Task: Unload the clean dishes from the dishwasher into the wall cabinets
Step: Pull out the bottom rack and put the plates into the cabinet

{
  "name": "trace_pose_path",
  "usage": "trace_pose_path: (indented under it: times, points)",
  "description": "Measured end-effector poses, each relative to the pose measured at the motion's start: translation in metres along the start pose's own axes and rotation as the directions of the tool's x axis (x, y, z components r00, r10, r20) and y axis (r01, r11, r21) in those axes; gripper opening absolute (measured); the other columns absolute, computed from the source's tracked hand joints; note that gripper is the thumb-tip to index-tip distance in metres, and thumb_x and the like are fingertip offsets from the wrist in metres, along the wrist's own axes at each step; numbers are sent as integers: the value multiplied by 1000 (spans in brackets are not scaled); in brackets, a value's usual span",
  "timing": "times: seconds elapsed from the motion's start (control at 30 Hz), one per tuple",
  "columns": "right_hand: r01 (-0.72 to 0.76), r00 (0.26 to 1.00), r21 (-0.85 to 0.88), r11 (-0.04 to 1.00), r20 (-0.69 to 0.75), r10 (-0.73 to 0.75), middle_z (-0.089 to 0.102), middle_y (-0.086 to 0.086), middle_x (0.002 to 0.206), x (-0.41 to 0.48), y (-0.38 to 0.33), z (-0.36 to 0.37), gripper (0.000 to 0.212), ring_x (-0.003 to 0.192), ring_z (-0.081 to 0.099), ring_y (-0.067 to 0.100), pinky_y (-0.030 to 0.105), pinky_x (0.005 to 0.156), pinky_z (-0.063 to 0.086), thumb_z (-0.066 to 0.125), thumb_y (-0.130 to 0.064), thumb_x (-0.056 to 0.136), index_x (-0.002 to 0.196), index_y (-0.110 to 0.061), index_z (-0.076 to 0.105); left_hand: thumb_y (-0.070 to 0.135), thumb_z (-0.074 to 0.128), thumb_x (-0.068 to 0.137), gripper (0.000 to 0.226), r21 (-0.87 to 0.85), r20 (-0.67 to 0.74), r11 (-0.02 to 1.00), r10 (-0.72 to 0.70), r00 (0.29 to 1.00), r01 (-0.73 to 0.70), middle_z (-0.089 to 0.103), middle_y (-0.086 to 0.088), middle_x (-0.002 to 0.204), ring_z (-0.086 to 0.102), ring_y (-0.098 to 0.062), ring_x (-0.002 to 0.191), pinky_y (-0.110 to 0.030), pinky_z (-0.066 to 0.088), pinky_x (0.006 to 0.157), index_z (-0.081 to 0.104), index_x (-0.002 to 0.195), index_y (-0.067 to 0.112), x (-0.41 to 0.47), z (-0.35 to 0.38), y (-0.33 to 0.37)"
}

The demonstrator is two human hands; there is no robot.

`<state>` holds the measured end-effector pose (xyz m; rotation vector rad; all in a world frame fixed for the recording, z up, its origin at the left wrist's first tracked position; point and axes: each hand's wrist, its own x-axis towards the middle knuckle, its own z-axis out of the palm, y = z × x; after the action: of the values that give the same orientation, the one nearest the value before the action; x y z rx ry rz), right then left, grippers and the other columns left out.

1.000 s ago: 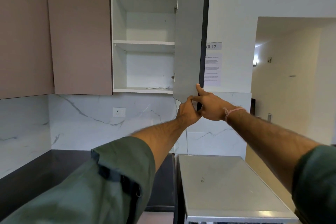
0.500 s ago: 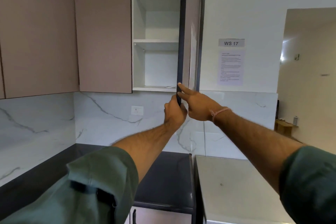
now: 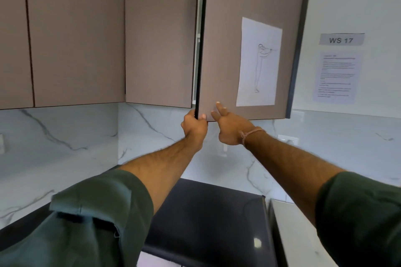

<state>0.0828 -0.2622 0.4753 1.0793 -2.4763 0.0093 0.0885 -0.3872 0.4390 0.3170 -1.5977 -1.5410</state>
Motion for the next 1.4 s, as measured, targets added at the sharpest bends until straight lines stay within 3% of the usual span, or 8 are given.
trace_pose_path:
  times: [0.3,0.6,0.7,0.8,0.9,1.07,1.27,1.4]
  points:
    - [-70,997,-101,992,-29,67,-7,-1,164,117,12,73,82,149,3,35,53,118,21,61,-20,85,154,-23,16,7,60,96,33,-313,50,921,-226,973,230,70,-10,111,71,-24,94,-37,61,82,61,129,8,131,11,-59]
    - [-134,988,-221,966,-101,114,-1,2,164,199,31,121,81,145,10,36,54,114,27,62,-26,83,153,-22,21,6,62,94,15,-480,135,776,-397,908,410,71,-15,105,73,-26,91,-23,59,64,65,106,-3,213,48,-95]
    - [-153,985,-248,957,-115,127,0,3,163,219,38,134,80,144,13,37,55,112,30,62,-29,83,152,-21,22,6,62,94,12,-516,173,724,-436,883,458,71,-14,101,72,-25,92,-25,59,71,63,103,-1,229,58,-102]
    - [-161,983,-268,950,-126,131,3,5,163,235,45,142,79,142,17,38,54,109,34,63,-31,82,151,-20,25,6,61,95,6,-515,205,702,-455,866,491,68,-10,92,72,-25,92,-29,58,78,59,98,1,242,67,-106]
    - [-165,980,-292,942,-153,124,6,8,162,245,47,150,76,139,22,39,52,106,37,63,-32,82,149,-18,30,2,60,94,9,-534,207,689,-456,865,491,65,-12,91,70,-23,80,-30,59,72,57,86,3,252,71,-111]
    - [-177,974,-300,937,-190,123,5,9,163,245,49,158,79,140,20,39,50,101,40,62,-31,81,151,-17,26,6,61,95,6,-505,238,706,-439,866,497,65,-9,85,68,-18,71,-26,58,65,61,89,3,251,69,-115]
    - [-189,978,-229,955,-135,161,0,3,164,241,48,152,81,145,10,37,52,106,36,63,-32,82,152,-20,23,20,58,99,25,-427,248,769,-406,880,475,71,-17,110,74,-25,89,-33,61,77,62,112,-1,246,70,-115]
    - [-205,979,-178,962,-55,198,-5,2,164,234,49,149,82,149,-2,35,54,113,28,60,-31,87,155,-18,16,36,51,101,43,-217,230,872,-392,891,440,64,-15,128,68,-30,108,-38,54,92,56,128,2,242,69,-116]
